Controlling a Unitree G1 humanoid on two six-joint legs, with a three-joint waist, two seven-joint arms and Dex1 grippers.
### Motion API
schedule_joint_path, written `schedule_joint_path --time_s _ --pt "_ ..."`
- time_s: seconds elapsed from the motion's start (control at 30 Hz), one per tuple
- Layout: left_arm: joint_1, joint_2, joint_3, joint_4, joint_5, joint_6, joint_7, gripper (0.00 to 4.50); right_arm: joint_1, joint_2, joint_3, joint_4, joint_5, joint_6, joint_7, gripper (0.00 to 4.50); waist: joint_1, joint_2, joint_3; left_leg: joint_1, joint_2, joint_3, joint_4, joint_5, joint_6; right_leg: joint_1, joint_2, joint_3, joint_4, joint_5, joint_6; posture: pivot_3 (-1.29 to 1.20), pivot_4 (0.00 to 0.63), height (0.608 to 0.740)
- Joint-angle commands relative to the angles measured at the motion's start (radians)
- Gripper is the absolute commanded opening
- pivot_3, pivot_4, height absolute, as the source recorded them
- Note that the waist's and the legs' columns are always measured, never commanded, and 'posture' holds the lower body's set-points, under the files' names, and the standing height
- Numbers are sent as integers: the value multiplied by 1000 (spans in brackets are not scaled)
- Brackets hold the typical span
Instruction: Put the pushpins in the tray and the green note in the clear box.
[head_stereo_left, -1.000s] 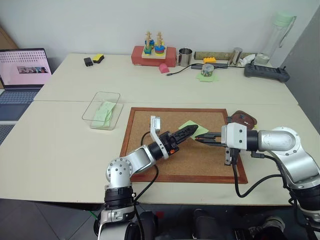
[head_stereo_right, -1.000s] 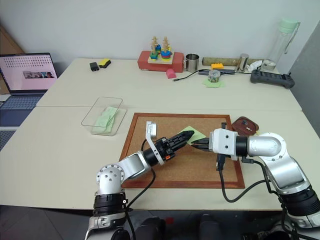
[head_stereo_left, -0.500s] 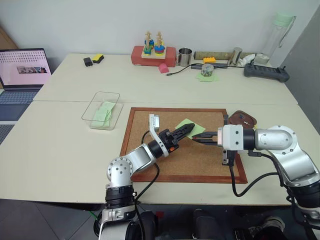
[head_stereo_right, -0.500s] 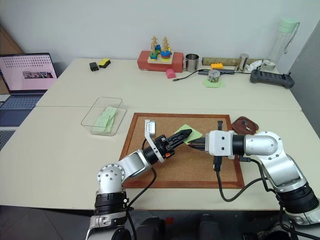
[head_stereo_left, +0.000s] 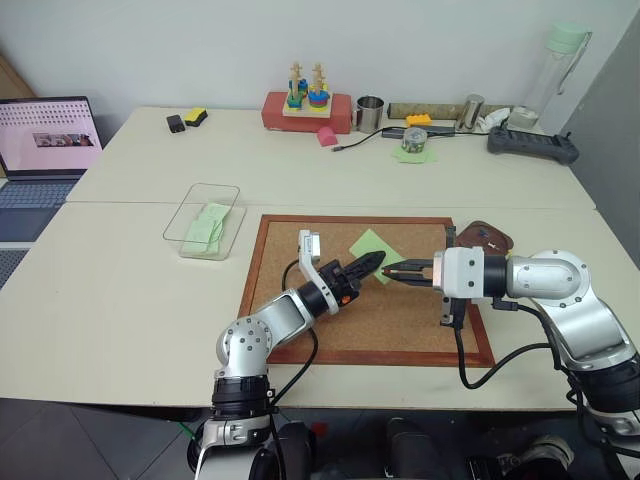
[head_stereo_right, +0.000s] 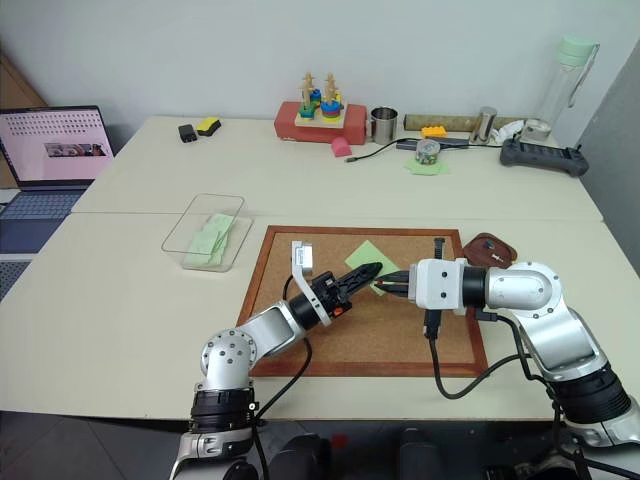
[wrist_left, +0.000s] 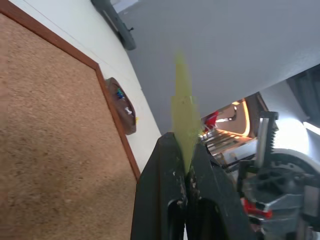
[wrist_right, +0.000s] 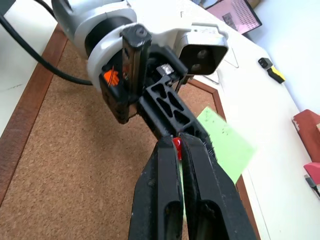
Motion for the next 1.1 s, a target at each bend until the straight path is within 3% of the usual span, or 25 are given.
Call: schedule_joint_path --time_s 0.03,0.27,0.53,0.83,1.1 --pt "-3 -6 -17 24 58 -67 9 20 -42 15 -80 -27 58 27 -40 0 0 0 0 0 0 0 0 0 0 0 0 0 0 0 0 0 150 740" --pt "-13 -12 -7 0 73 -110 20 20 -15 -23 -196 30 64 191 -135 0 1 0 0 0 0 0 0 0 0 0 0 0 0 0 0 0 150 740" --pt "-17 67 -28 -142 73 -121 -18 20 0 42 -244 347 -91 304 -454 0 -1 0 0 0 0 3 0 0 0 -1 0 1 0 0 -1 0 150 740" --pt "8 123 -62 -162 112 -154 -54 20 -98 90 -222 696 -166 160 -574 0 -3 0 0 -1 -1 4 -1 0 0 -1 0 1 0 0 -1 0 150 740" --pt "40 127 -75 -177 119 -173 -53 0 -134 103 -237 751 -147 134 -579 1860 -3 0 0 -1 -1 4 -1 0 0 -1 1 1 0 0 -1 0 150 740"
